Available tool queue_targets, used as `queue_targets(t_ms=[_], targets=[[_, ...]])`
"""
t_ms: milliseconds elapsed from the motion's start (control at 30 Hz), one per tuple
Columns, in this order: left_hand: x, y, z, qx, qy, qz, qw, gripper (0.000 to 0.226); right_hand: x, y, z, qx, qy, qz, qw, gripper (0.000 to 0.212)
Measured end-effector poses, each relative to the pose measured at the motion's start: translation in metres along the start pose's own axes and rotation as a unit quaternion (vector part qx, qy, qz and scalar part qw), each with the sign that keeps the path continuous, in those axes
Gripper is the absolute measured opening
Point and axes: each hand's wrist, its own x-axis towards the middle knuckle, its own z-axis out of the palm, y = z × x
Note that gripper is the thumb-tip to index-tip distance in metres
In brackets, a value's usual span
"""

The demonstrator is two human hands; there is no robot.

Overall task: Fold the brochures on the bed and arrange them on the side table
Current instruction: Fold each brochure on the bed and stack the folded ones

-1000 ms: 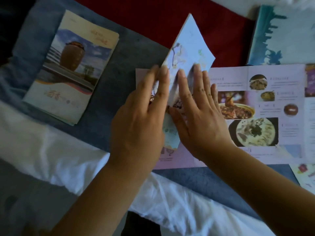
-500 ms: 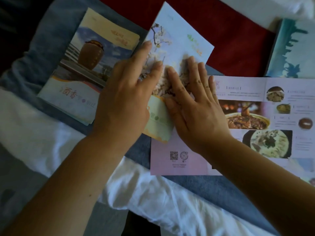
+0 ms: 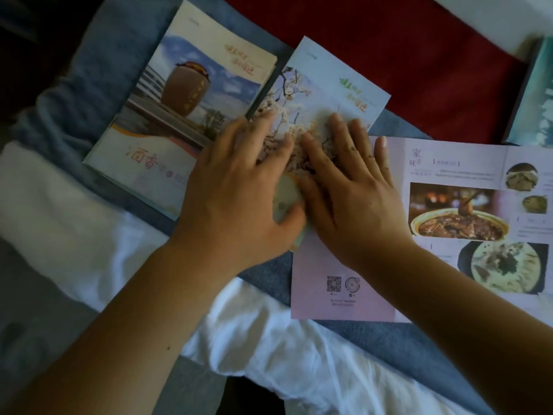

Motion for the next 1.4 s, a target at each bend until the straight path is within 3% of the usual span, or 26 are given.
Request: queue_targets(t_ms=[100, 233, 533, 800, 1400], targets=[[-0.011, 0.008, -0.002, 0.016, -0.043, -0.023, 0.999, 0.096, 0.001, 0.001, 0.0, 0.0, -0.004, -0.002, 1.0, 0.054], [-0.019, 0.014, 0.002, 0.015, -0.05, -0.05, 0.997, 0.101, 0.004, 0.0, 0.001, 0.005, -0.012, -0.005, 1.0, 0.053], [-0.02, 0.004, -0.013, 0.061, -0.002, -0.036, 0.997, 0.096, 0.013, -0.02, 0.004, 0.023, -0.009, -0.002, 1.0, 0.054], [-0.042, -0.051, -0.027, 0.077, 0.033, -0.06, 0.995, 0.089, 0.048, -0.066, 0.02, 0.03, -0.014, -0.054, 0.998, 0.056], [-0.035, -0.103, -0.014, 0.043, 0.004, -0.059, 0.997, 0.091, 0.08, -0.092, 0.036, -0.015, -0.003, -0.063, 0.998, 0.052]])
